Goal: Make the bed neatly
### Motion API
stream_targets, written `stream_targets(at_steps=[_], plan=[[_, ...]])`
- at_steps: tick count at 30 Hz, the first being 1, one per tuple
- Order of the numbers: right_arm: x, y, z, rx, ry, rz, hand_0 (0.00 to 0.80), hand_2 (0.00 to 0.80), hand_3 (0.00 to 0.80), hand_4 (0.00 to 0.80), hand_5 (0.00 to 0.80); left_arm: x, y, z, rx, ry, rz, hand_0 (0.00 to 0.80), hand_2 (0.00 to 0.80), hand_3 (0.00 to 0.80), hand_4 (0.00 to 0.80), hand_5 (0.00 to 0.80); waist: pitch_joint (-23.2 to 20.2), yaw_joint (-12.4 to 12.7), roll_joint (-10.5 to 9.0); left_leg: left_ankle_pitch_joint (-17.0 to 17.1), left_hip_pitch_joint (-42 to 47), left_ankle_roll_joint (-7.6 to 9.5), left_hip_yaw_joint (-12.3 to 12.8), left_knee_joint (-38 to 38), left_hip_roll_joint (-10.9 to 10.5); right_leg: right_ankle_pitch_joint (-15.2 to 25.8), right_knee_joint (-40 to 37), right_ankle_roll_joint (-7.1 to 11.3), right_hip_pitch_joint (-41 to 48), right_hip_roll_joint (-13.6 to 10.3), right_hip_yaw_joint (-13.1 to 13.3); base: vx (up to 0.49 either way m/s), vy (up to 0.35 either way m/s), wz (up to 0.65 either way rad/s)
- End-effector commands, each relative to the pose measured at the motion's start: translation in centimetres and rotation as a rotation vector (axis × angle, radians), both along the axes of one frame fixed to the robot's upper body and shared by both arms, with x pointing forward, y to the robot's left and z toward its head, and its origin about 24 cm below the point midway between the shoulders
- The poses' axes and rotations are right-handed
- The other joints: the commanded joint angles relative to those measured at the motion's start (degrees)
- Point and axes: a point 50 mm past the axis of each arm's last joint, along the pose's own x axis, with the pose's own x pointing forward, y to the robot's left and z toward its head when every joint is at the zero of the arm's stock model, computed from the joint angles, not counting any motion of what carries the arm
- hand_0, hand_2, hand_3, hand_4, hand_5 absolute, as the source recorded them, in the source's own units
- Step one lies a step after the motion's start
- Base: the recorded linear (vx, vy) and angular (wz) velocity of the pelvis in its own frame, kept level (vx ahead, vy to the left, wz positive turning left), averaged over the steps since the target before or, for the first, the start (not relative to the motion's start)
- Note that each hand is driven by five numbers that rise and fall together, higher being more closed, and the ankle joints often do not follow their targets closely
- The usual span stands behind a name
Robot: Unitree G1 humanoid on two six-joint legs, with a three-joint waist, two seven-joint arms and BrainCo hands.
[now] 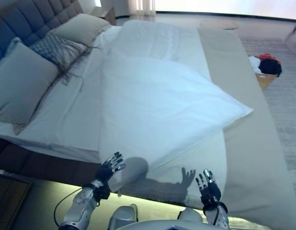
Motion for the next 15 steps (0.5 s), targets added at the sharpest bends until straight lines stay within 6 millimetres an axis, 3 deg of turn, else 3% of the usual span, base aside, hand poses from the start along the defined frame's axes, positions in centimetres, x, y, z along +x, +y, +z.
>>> stream_targets(at_steps=[1, 4, 6, 9, 12, 15], plan=[[1.1, -1.8, 0.1, 0.007, 0.004, -0.029, 0.000, 0.000, 0.000, 0.000, 0.000, 2.9, 0.0, 3.6, -0.046, -0.200, 0.006, 0.000, 0.000, 0.000, 0.000, 0.000, 2.4, 2.8, -1.16, 1.3, -6.1, 2.38, -3.4, 5.3, -1.0, 13.1, -10.9, 2.55, 2.3, 0.0, -1.9, 0.146, -0.123, 0.14], [-0.1, -2.9, -1.1, 0.032, 0.080, -0.039, 0.000, 0.000, 0.000, 0.000, 0.000, 2.9, -1.1, 4.0, -0.107, -0.191, -0.037, 0.000, 0.000, 0.000, 0.000, 0.000, 2.7, 4.6, -1.31, 1.1, -6.9, 0.53, -3.0, 6.7, 1.0, 12.3, -12.9, 3.09, 5.2, -0.4, -5.1, 0.149, -0.049, 0.39], [0.1, -3.5, -1.3, 0.068, 0.098, -0.062, 0.000, 0.000, 0.000, 0.000, 0.000, 2.8, -1.7, 3.9, -0.121, -0.185, -0.067, 0.000, 0.000, 0.000, 0.000, 0.000, 3.8, 5.9, -1.02, 1.1, -8.7, -0.69, -4.9, 8.3, 2.5, 12.3, -11.8, 3.41, 4.5, -1.2, -6.2, 0.062, 0.076, 0.47], [2.4, -4.7, -0.4, 0.134, -0.011, -0.130, 0.000, 0.000, 0.000, 0.000, 0.000, 4.1, -2.6, 5.2, -0.099, -0.271, -0.152, 0.000, 0.000, 0.000, 0.000, 0.000, 6.6, 6.7, 0.89, 1.8, -12.7, -0.81, -5.8, 8.1, 3.5, 12.3, -6.5, 4.08, -3.2, -4.3, -6.2, -0.168, 0.128, 0.26], [5.0, -6.4, 1.5, 0.133, -0.137, -0.159, 0.000, 0.000, 0.000, 0.000, 0.000, 5.7, -3.1, 7.2, -0.117, -0.359, -0.205, 0.000, 0.000, 0.000, 0.000, 0.000, 9.8, 7.6, 2.61, 2.1, -18.6, -0.56, -5.9, 9.5, 2.6, 12.8, -1.7, 5.00, -10.5, -7.8, -6.1, -0.295, 0.156, 0.41], [6.8, -7.6, 3.0, 0.117, -0.199, -0.139, 0.000, 0.000, 0.000, 0.000, 0.000, 6.0, -3.4, 7.6, -0.122, -0.362, -0.216, 0.000, 0.000, 0.000, 0.000, 0.000, 10.9, 8.3, 3.20, 2.1, -21.3, -0.51, -5.5, 10.8, 1.9, 13.4, -0.9, 5.28, -12.7, -9.2, -6.5, -0.072, 0.099, 0.53]])
